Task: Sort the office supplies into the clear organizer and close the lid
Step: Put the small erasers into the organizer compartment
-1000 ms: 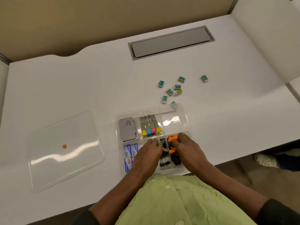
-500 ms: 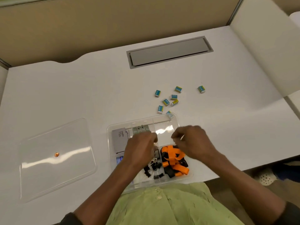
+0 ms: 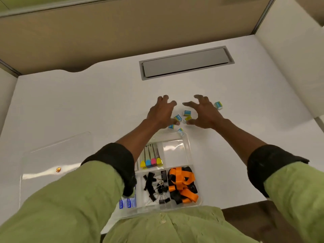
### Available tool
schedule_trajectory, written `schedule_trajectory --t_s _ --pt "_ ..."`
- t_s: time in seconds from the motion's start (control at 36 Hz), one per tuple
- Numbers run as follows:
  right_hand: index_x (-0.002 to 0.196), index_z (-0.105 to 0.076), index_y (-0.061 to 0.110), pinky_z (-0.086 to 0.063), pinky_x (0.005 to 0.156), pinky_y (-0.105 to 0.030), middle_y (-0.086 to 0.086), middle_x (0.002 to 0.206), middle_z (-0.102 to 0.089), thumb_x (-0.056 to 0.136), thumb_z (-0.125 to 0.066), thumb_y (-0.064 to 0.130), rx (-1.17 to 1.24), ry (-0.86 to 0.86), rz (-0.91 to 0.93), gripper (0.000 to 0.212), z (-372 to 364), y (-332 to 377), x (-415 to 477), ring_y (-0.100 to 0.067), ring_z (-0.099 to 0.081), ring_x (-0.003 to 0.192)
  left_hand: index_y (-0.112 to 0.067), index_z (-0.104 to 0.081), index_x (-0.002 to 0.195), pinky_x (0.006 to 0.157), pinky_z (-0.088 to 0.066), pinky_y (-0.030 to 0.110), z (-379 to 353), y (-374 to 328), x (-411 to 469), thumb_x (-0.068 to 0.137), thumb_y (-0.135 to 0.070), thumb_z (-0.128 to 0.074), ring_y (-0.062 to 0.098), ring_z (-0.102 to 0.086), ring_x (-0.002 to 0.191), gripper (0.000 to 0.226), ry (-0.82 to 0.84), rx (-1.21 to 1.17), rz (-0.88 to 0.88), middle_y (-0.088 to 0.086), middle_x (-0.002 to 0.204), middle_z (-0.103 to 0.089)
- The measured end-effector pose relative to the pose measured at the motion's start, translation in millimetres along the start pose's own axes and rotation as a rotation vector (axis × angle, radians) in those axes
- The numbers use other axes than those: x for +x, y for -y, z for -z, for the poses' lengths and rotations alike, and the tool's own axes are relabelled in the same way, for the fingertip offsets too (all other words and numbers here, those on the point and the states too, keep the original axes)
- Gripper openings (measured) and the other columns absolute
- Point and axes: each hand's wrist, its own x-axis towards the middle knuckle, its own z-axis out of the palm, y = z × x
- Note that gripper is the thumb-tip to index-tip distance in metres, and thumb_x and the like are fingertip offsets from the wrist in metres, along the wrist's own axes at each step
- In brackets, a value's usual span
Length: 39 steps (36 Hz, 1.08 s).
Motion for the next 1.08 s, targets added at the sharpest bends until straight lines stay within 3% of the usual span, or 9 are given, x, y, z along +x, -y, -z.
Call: schedule_trajectory --t_s 0.11,0.25,0.36,0.47,0.58,0.67,0.78,0.97,1.08 --pt "0.141 -0.053 0.034 -0.042 0.107 -0.051 -0.011 0.157 -0.032 0.074 -0.082 0.052 -0.025 0.067 0.067 0.075 -4.7 -1.6 7.7 -0.033 -0.032 0.141 -0.021 -0.047 0.148 0.096 -0.051 0.048 -16.1 -8.8 11.3 0.072 -0.053 -0.087 0.034 -0.033 0.141 0.092 0.061 0.030 -0.029 0.015 0.154 -0.032" --pt "0.122 -0.068 0.026 -0.057 0.079 -0.045 -0.008 0.135 -0.048 0.083 -0.078 0.040 -0.001 -0.047 0.070 0.043 -16.5 -2.8 4.2 -0.027 -0.042 0.127 -0.016 -0.063 0.126 0.086 -0.051 0.042 -35.5 -10.0 14.3 0.076 -0.045 -0.086 0.032 -0.037 0.131 0.062 0.043 -0.001 -0.008 0.013 0.140 -0.040" --pt "0.109 -0.071 0.019 -0.051 0.066 -0.036 -0.007 0.120 -0.050 0.083 -0.078 0.037 0.014 -0.109 0.024 0.032 -25.0 -4.0 0.2 -0.026 -0.046 0.113 -0.013 -0.071 0.107 0.075 -0.051 0.037 -41.4 -7.2 14.7 0.078 -0.035 -0.087 0.030 -0.039 0.125 0.040 -0.037 -0.056 0.040 0.011 0.133 -0.043" --pt "0.109 -0.072 0.018 -0.045 0.069 -0.032 -0.010 0.118 -0.049 0.081 -0.081 0.036 0.068 -0.125 -0.036 0.034 -33.6 -8.3 -4.2 -0.027 -0.046 0.112 -0.012 -0.075 0.099 0.074 -0.050 0.035 -44.9 0.0 19.5 0.075 -0.033 -0.090 0.028 -0.041 0.120 0.035 -0.071 -0.074 0.072 0.010 0.126 -0.046" --pt "0.110 -0.071 0.018 -0.051 0.074 -0.038 -0.010 0.117 -0.051 0.084 -0.077 0.033 0.095 -0.134 -0.109 0.031 -36.5 -9.7 -6.9 -0.030 -0.044 0.114 -0.011 -0.076 0.098 0.078 -0.051 0.036 -46.8 6.2 22.7 0.074 -0.031 -0.091 0.029 -0.040 0.126 0.034 -0.085 -0.086 0.090 0.011 0.132 -0.047" --pt "0.110 -0.071 0.017 -0.053 0.075 -0.042 -0.011 0.114 -0.053 0.083 -0.076 0.032 0.067 -0.103 -0.116 0.030 -35.1 -7.1 -6.7 -0.031 -0.047 0.110 -0.009 -0.073 0.101 0.085 -0.050 0.037 -45.3 7.0 25.5 0.077 -0.028 -0.089 0.030 -0.044 0.119 0.034 -0.060 -0.094 0.102 0.012 0.125 -0.052" --pt "0.107 -0.072 0.015 -0.050 0.070 -0.038 -0.010 0.113 -0.053 0.081 -0.077 0.028 0.069 -0.121 -0.150 0.030 -36.5 -4.3 -7.6 -0.029 -0.047 0.109 -0.004 -0.072 0.101 0.083 -0.044 0.035 -40.6 7.1 27.2 0.082 -0.031 -0.084 0.032 -0.050 0.111 0.036 -0.019 -0.067 0.060 0.014 0.117 -0.055" --pt "0.096 -0.076 0.014 -0.047 0.071 -0.034 -0.006 0.108 -0.057 0.073 -0.083 0.024 0.226 -0.267 -0.205 0.026 -33.3 4.1 -17.2 -0.026 -0.052 0.103 -0.003 -0.074 0.093 0.083 -0.051 0.040 -38.5 15.4 19.3 0.083 -0.034 -0.082 0.031 -0.056 0.103 0.034 -0.064 -0.116 0.054 0.014 0.110 -0.059" --pt "0.092 -0.077 0.018 -0.053 0.076 -0.035 -0.004 0.103 -0.063 0.072 -0.087 0.034 0.392 -0.378 -0.209 0.027 -18.8 17.5 -31.5 -0.021 -0.061 0.094 -0.006 -0.072 0.087 0.074 -0.044 0.032 -29.5 15.9 11.8 0.080 -0.031 -0.086 0.023 -0.053 0.096 0.029 -0.191 -0.245 0.057 0.008 0.103 -0.059"
